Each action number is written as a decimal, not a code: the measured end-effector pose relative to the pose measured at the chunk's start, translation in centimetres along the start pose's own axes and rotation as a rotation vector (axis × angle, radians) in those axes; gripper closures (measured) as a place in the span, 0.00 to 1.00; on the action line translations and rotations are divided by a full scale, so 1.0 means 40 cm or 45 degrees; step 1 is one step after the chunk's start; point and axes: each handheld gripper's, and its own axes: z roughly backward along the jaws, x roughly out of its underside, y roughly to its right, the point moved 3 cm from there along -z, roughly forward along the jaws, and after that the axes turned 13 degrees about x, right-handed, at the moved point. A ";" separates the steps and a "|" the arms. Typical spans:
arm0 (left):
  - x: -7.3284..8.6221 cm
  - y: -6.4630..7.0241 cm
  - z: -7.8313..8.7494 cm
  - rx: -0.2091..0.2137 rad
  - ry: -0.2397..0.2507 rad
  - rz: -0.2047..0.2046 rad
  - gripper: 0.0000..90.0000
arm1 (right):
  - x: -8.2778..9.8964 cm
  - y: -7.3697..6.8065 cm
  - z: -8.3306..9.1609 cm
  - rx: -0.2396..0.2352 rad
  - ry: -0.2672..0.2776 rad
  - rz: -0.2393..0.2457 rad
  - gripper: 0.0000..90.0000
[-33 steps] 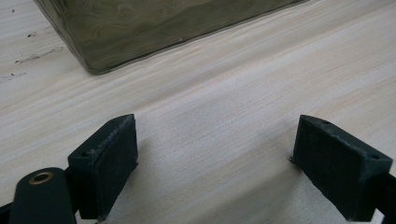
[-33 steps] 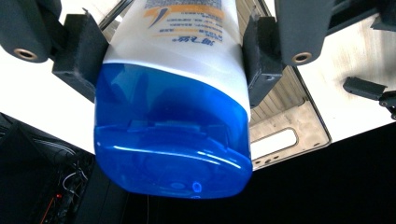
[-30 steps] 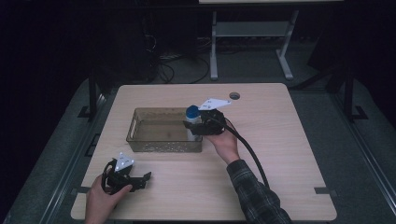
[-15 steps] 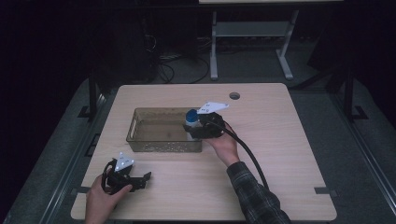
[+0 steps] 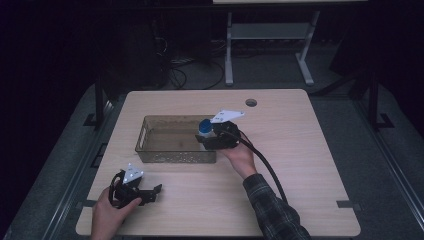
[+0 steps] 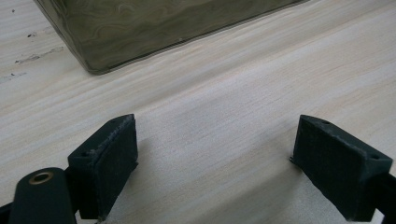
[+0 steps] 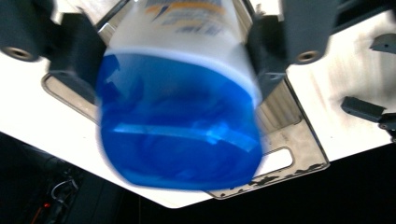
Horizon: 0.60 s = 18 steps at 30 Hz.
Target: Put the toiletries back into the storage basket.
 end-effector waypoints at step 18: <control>0.001 0.001 0.001 -0.002 -0.001 -0.001 0.14 | 0.004 0.008 0.029 -0.043 -0.030 -0.037 0.08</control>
